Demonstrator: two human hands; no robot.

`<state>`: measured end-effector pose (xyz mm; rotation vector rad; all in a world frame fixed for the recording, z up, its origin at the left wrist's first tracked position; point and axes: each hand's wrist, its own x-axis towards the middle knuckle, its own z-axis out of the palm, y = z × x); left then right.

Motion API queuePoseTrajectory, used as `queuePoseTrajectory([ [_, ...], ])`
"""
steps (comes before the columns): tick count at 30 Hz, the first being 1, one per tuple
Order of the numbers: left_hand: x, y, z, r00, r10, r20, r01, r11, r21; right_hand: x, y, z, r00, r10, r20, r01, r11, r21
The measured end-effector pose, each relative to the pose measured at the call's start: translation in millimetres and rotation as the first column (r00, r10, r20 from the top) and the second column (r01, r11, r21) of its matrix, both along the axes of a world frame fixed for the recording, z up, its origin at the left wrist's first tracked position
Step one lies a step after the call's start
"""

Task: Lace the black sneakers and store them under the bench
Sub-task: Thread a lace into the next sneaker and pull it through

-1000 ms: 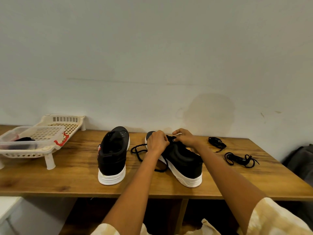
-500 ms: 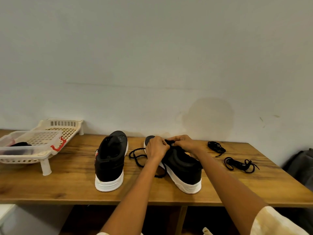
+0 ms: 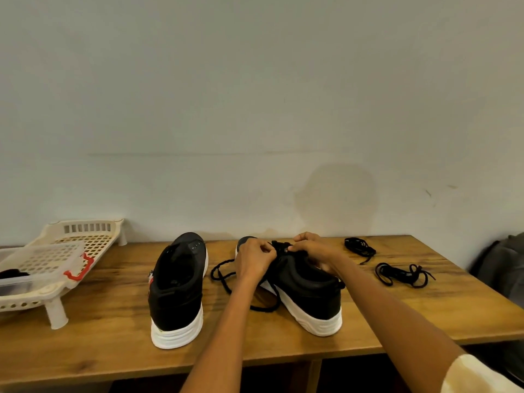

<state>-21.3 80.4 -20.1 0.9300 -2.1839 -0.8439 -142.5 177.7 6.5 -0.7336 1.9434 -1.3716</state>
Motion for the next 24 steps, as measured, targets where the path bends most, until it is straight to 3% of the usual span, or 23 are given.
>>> queuePoseTrajectory([
  [6, -3.2, 9.7, 5.2, 0.997, 0.072, -0.003, -0.072, 0.997, 0.000, -0.2, -0.5, 1.3, 0.999, -0.004, 0.038, 0.004, 1.000, 0.007],
  [13, -4.9, 7.2, 7.5, 0.996, -0.086, 0.032, 0.088, 0.994, -0.057, 0.7, 0.7, -0.3, 1.000, -0.001, -0.025, 0.001, 1.000, 0.010],
  [24, -7.0, 9.9, 8.4, 0.999, -0.041, -0.009, 0.041, 0.999, -0.012, 4.0, 1.9, 1.1, 0.994, 0.030, -0.106, -0.029, 1.000, 0.007],
])
